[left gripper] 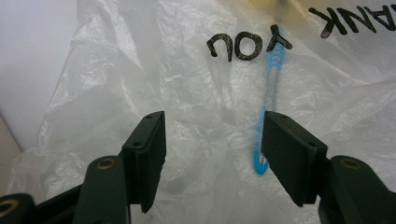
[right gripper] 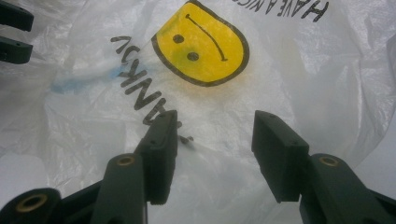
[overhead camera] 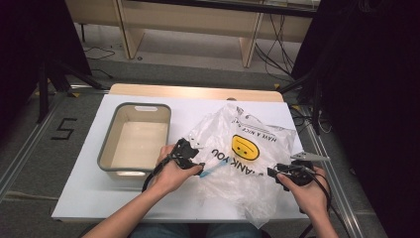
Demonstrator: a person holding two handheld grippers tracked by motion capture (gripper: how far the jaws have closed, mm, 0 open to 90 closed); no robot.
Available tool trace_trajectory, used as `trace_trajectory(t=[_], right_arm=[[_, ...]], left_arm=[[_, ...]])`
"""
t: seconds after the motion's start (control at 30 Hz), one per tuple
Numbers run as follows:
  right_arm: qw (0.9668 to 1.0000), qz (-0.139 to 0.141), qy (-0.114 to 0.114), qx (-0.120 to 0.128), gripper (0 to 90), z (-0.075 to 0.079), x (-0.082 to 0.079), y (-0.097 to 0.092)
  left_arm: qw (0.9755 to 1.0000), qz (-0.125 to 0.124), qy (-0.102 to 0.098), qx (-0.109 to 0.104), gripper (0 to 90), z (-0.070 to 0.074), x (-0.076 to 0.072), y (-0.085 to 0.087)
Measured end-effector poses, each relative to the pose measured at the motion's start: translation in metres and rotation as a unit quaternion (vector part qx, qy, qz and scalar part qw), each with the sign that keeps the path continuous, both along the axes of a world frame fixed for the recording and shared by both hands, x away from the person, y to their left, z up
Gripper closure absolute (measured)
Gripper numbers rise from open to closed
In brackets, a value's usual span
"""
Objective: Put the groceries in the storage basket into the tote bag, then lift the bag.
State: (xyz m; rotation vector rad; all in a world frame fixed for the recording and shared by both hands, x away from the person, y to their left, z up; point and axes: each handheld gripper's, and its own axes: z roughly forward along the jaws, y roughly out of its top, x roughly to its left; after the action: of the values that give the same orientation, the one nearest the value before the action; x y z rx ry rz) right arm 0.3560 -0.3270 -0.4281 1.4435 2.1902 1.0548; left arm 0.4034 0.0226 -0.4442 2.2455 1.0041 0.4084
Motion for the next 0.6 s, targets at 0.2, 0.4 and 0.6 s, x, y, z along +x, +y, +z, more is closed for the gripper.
trace_trajectory(t=[0.2,0.4,0.6], right_arm=[[1.0,0.001,0.003,-0.001,51.2,-0.0001,-0.0001,-0.0005],[1.0,-0.004,0.009,-0.002,51.1,-0.0002,0.0003,-0.002],[0.9991,-0.037,0.011,-0.019,50.1,0.0014,0.0011,-0.0057]], left_arm=[[1.0,-0.001,0.006,0.004,39.9,-0.0015,0.0007,-0.0005],[1.0,-0.001,0.006,0.003,40.0,-0.0024,0.0013,-0.0012],[0.9999,-0.003,0.012,0.006,40.2,-0.0044,0.0023,-0.0009]])
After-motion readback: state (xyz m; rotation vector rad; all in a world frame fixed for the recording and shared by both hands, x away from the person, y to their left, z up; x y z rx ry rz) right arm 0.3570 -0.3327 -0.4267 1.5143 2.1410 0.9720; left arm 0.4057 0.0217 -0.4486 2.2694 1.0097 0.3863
